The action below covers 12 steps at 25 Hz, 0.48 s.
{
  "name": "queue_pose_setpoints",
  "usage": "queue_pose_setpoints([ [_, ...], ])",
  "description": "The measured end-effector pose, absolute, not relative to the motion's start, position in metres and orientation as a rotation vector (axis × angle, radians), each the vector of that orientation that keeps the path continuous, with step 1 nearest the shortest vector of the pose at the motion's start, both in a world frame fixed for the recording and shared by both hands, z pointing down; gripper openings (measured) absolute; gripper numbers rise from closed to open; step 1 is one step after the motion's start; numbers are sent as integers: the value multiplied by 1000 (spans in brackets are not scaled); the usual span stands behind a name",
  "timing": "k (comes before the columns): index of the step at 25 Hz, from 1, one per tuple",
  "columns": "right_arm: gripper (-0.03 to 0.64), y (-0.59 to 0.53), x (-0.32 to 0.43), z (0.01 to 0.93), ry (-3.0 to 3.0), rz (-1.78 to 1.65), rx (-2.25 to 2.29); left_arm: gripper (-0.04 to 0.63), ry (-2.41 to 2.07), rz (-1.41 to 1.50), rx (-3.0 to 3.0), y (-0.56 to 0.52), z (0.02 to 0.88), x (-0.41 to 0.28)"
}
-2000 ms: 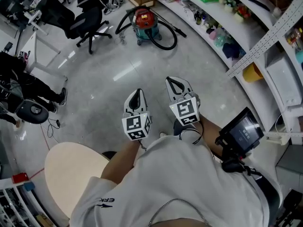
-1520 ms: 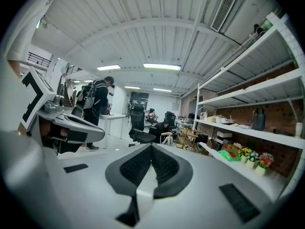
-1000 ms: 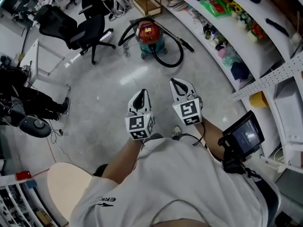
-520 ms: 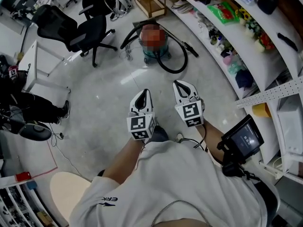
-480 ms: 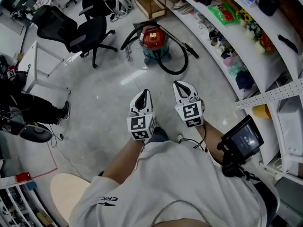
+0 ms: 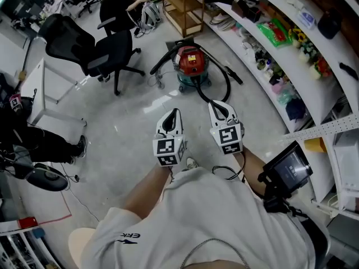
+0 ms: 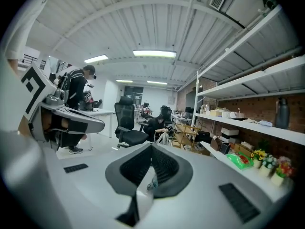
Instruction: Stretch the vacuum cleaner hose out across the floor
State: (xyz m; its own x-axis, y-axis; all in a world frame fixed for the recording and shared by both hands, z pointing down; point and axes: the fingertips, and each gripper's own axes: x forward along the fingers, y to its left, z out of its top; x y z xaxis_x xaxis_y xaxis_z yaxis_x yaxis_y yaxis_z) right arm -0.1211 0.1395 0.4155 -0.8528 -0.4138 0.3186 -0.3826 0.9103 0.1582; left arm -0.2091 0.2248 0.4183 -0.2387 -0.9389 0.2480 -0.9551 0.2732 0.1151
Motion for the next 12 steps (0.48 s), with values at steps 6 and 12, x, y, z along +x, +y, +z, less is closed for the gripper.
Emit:
queue_pose_setpoints([
  [6, 2, 132, -164, 418, -2706, -126, 586, 2, -2262, 73, 1741, 214, 422, -253],
  [12, 2, 98, -185, 432, -2680, -84, 596, 2, -2245, 74, 1721, 186, 435, -276],
])
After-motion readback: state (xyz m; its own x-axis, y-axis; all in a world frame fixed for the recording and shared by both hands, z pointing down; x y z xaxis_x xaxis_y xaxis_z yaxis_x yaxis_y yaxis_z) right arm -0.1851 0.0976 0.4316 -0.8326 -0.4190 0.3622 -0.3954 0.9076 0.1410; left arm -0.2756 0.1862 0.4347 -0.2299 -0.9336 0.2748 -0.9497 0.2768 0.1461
